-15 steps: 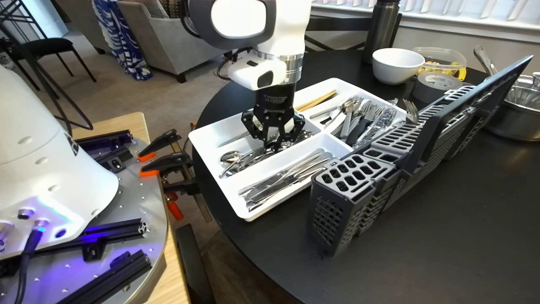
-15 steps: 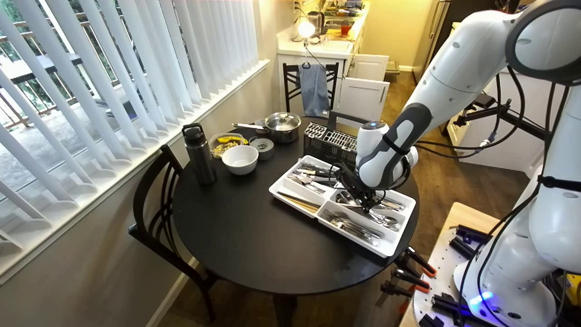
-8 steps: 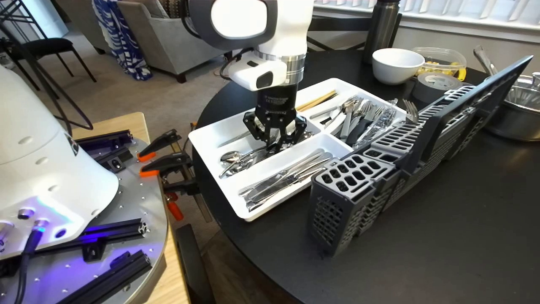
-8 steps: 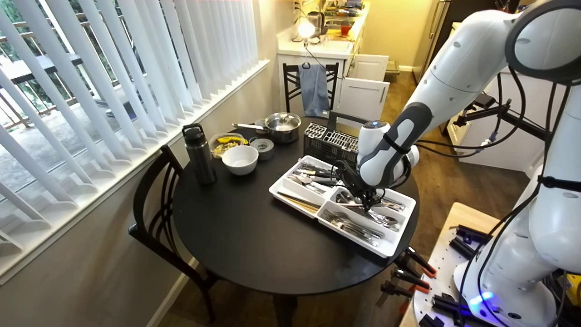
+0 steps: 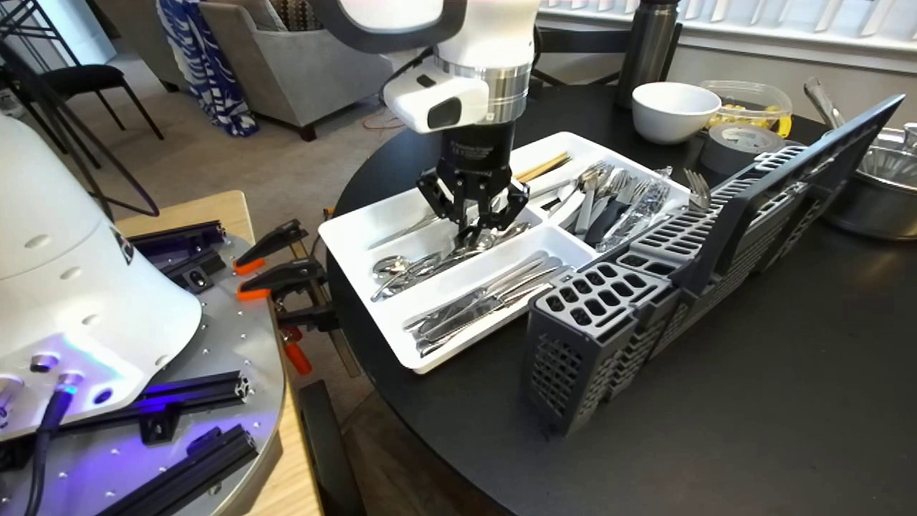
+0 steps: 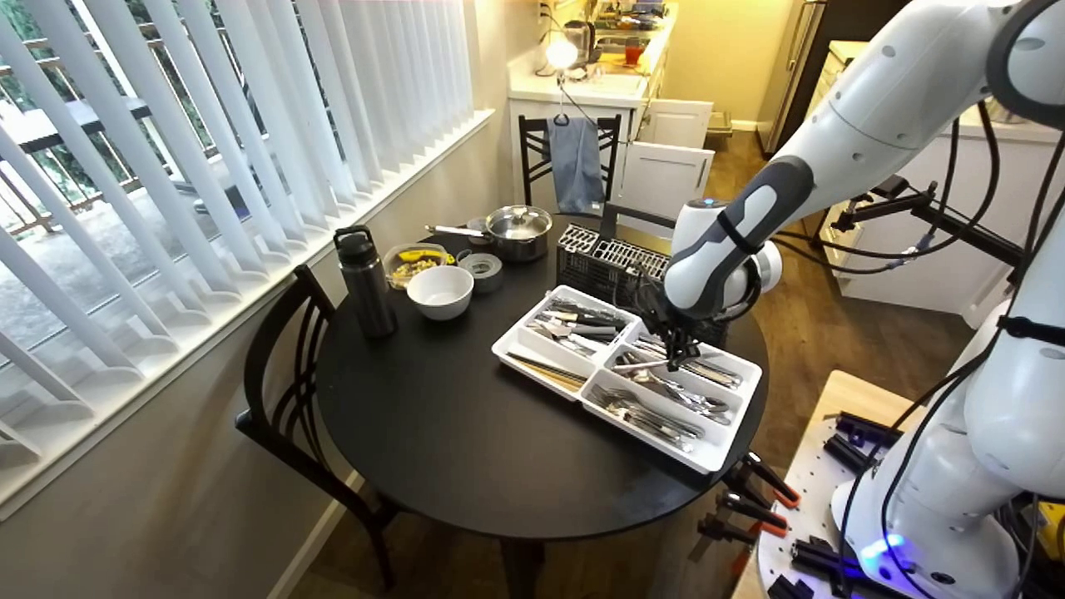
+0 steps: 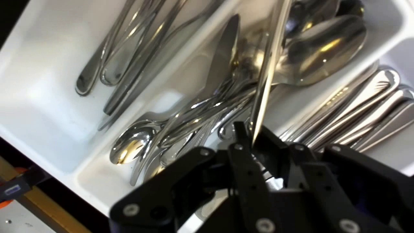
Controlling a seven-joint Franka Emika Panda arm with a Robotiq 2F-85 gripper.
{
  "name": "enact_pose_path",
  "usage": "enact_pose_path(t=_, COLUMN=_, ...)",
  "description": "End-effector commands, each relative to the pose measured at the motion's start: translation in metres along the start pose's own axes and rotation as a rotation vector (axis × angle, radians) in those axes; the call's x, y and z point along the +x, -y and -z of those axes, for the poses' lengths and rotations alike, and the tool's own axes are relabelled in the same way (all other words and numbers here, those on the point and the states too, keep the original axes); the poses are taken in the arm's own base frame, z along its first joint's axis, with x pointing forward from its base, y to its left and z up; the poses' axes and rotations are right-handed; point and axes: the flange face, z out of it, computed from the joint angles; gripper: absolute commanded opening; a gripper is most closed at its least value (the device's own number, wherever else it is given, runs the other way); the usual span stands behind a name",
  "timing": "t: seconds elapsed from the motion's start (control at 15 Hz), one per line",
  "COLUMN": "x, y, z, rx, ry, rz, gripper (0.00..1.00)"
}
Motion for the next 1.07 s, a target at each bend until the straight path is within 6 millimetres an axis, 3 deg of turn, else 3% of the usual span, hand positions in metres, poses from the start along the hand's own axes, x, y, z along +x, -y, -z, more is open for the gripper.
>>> enact_pose_path(t=0.0, x=0.010, y=-0.009, z=0.039, rx=-0.016, ry=0.090, rz=-0.033, gripper=0.02)
enact_pose_path(t=0.6, x=0.020, y=0.000, z=0.077, rx=0.038, ry=0.139, rz=-0.104, gripper=0.01)
enact_pose_path(t=1.0, x=0.044, y=0.017, z=0.087, rx=0.077, ry=0.168, rz=-0.265, gripper=0.01)
